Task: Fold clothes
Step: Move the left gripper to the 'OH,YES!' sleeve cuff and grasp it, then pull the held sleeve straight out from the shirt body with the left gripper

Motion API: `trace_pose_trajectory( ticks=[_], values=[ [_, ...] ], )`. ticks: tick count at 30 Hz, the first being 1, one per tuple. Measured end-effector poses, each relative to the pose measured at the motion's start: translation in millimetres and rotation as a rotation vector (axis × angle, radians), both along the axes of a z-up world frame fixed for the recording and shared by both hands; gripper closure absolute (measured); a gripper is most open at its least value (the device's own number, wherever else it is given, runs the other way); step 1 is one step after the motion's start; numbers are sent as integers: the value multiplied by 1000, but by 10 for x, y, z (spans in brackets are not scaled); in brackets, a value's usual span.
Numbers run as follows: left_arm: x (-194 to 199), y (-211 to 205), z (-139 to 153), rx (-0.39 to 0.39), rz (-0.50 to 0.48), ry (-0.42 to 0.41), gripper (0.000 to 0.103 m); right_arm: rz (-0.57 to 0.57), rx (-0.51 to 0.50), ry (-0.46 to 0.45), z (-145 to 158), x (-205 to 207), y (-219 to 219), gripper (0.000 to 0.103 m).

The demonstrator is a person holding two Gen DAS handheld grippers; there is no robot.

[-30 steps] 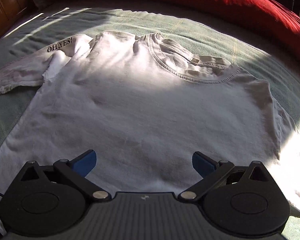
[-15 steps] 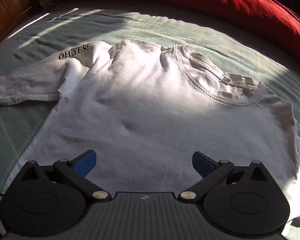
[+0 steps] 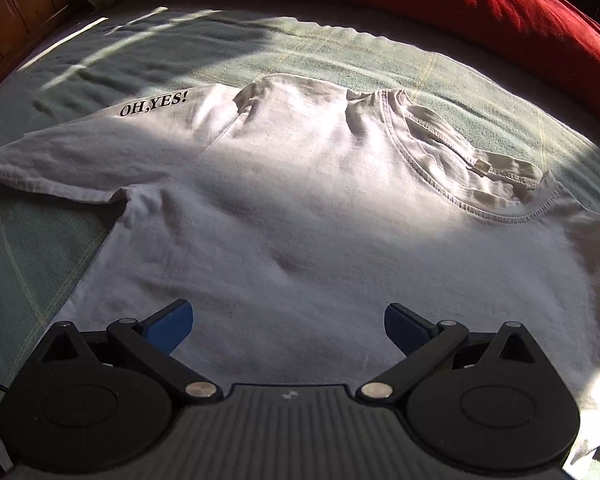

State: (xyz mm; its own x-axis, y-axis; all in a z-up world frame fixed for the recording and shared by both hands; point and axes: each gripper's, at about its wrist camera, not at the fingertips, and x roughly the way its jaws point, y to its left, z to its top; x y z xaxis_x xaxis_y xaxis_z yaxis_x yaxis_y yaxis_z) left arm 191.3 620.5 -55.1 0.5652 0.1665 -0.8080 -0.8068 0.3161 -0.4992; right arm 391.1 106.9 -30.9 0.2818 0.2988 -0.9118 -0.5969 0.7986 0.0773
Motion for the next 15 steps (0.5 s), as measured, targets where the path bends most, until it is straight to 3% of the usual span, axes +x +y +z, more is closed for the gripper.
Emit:
trace_pose_trajectory(
  ticks=[4,6,10,15],
  values=[
    [-199,-33,42,0,-1,92,66,8,-18,-12,-2,12,-35,0],
    [-204,-19,156,68,-16,140,58,1,-23,-13,-7,33,-78,0],
    [-92,87,402,224,-67,219,59,-21,-23,-11,-24,84,-124,0],
    [216,161,309,298,-224,248,46,-37,-3,-2,-48,111,-70,0]
  ],
)
